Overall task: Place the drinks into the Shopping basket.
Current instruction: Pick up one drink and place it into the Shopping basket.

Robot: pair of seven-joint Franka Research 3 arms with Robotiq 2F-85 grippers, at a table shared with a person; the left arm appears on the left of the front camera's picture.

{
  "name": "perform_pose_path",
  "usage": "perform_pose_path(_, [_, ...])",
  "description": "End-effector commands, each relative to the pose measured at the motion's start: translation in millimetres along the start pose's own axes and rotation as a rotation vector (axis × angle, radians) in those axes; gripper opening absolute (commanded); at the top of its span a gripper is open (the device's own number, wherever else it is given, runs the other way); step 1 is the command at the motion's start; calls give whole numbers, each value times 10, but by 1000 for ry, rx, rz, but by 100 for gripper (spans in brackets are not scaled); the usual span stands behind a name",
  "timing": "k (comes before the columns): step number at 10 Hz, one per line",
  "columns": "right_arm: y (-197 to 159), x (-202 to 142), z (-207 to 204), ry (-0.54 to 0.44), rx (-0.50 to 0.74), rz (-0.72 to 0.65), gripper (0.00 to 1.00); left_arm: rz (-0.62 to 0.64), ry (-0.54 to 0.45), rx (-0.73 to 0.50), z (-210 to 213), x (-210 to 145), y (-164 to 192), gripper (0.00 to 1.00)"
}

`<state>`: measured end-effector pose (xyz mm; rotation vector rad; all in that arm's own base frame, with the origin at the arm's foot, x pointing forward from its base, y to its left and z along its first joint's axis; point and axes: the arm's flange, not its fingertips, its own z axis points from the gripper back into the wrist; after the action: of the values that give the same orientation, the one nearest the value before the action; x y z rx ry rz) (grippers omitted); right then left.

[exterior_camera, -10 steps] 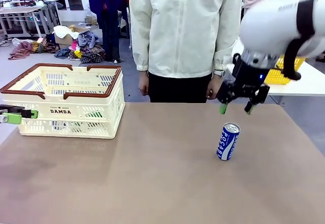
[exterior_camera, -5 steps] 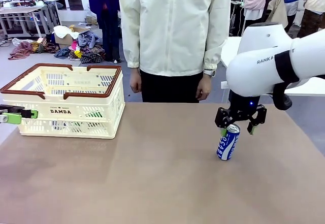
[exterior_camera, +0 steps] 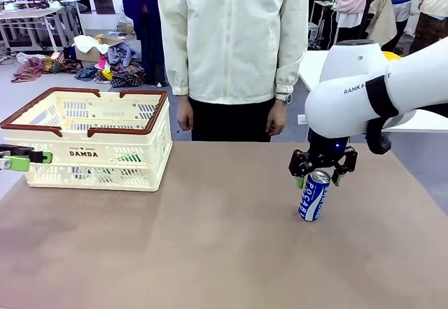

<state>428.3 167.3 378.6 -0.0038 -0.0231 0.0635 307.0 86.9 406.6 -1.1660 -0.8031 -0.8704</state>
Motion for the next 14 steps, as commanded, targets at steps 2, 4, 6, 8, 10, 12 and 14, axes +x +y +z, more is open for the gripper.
perform_pose_path(2, [38,27,7,8,62,17,81,-16,5,-12,23,-25,-31,100])
perform_pose_path(4, [44,18,24,62,58,15,0,-16,5,-12,23,-25,-31,100])
perform_pose_path(6, [49,0,39,102,54,-2,0,-16,5,-12,23,-25,-31,100])
perform_pose_path(8, [59,3,31,105,59,-2,0,-16,5,-12,23,-25,-31,100])
perform_pose_path(10, [27,-11,91,101,66,6,0,-16,5,-12,23,-25,-31,100])
perform_pose_path(12, [-95,-30,392,108,106,17,0,-16,5,-12,23,-25,-31,100])
perform_pose_path(14, [-73,22,935,178,180,35,0,-16,5,-12,23,-25,-31,100])
